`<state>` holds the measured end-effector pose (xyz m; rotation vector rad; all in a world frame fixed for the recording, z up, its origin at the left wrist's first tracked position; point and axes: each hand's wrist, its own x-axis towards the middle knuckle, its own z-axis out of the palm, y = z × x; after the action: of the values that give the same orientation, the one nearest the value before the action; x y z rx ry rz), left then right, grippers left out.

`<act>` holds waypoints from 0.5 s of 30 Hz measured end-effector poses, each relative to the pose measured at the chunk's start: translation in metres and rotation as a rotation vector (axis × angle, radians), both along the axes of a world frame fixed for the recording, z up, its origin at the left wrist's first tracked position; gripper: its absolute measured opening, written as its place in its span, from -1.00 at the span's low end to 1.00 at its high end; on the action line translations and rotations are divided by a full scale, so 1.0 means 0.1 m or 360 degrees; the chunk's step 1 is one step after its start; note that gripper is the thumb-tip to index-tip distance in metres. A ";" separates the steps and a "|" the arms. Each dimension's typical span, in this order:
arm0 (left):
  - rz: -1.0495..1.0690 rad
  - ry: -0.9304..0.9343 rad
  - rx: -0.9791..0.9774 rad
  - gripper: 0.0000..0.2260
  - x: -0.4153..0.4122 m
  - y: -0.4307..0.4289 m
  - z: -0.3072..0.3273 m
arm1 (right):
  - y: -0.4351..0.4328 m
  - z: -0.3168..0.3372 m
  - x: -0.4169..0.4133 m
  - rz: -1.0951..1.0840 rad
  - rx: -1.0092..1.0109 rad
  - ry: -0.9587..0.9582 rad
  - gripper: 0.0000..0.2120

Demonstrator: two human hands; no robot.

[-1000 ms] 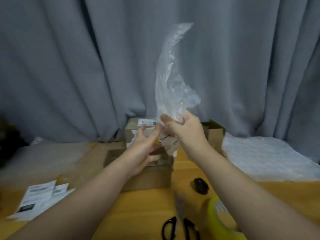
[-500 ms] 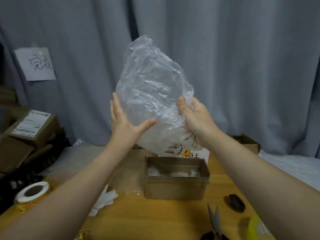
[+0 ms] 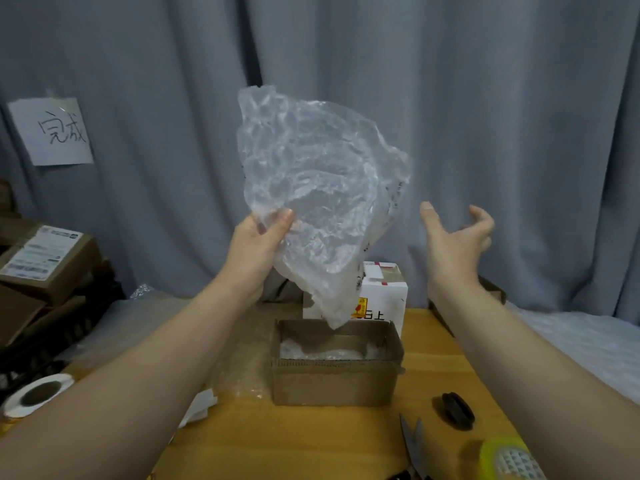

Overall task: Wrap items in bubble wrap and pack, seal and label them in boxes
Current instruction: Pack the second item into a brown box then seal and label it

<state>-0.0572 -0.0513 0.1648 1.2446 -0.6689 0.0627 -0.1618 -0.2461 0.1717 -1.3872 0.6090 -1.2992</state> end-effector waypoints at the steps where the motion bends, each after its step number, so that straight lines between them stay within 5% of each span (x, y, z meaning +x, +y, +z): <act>1: -0.0027 -0.0048 0.0015 -0.81 -0.02 -0.04 0.05 | 0.02 -0.04 -0.02 0.0106 0.0011 0.0044 -0.30; 7: -0.0223 -0.0290 0.0255 -0.68 -0.21 -0.31 0.38 | 0.17 -0.12 -0.13 0.1263 0.0138 0.0086 -0.04; 11: 0.0160 -0.0608 0.0732 -0.63 -0.36 -0.47 0.40 | 0.20 -0.04 -0.14 0.1400 0.0204 -0.0245 -0.38; 13: 0.0346 -0.0675 0.0786 -0.68 -0.32 -0.54 0.33 | 0.21 -0.04 -0.17 0.1320 0.0174 -0.0238 -0.63; 15: 0.0451 -0.0575 0.0904 -0.51 -0.25 -0.58 0.26 | 0.21 -0.11 -0.17 0.1292 0.0221 -0.0181 -0.79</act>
<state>-0.0826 -0.1090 0.1911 1.8986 -0.8496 0.3587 -0.1784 -0.2249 0.1612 -1.2356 0.0243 -0.6558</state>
